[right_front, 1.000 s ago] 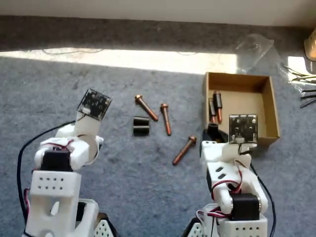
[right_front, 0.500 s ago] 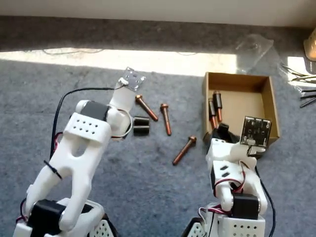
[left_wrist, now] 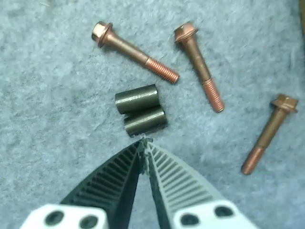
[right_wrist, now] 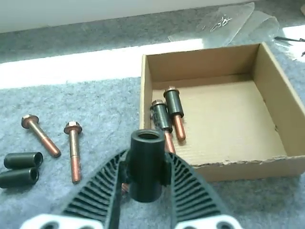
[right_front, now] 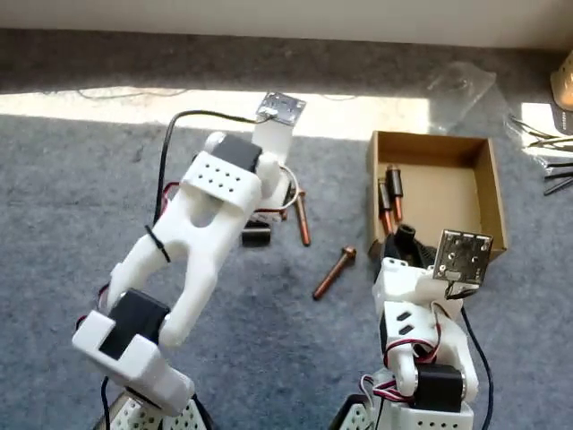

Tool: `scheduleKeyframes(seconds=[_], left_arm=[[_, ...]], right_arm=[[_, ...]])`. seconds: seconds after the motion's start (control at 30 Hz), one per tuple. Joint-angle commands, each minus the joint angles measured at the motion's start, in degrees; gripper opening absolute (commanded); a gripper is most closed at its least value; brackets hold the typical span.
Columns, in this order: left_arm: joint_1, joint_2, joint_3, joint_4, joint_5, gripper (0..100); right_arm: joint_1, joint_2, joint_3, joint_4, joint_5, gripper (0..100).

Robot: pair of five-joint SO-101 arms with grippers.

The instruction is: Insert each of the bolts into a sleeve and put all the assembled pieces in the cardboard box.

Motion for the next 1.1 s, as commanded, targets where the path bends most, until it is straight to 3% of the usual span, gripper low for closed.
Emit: scheduleKeyframes(seconds=[0.0, 0.13, 0.4, 0.67, 1.07], left_arm=[[1.19, 3.65, -10.24, 0.26, 9.93, 1], [0.84, 10.68, -18.51, 0.26, 20.48, 1], [-3.56, 23.96, -29.05, 0.18, 31.74, 1], [-6.64, 31.16, -35.82, 0.26, 32.7, 1], [-7.25, 32.31, -36.0, -0.18, 32.7, 1]], right_arm=[[0.31, -0.66, 0.48, -2.07, -0.44, 0.4], [0.31, -0.66, 0.66, -2.07, -0.35, 0.4], [0.31, -0.57, 0.66, -2.07, -0.26, 0.4], [0.31, -0.57, 0.66, -2.07, -0.18, 0.4], [0.31, -0.57, 0.66, -2.07, -0.18, 0.4]])
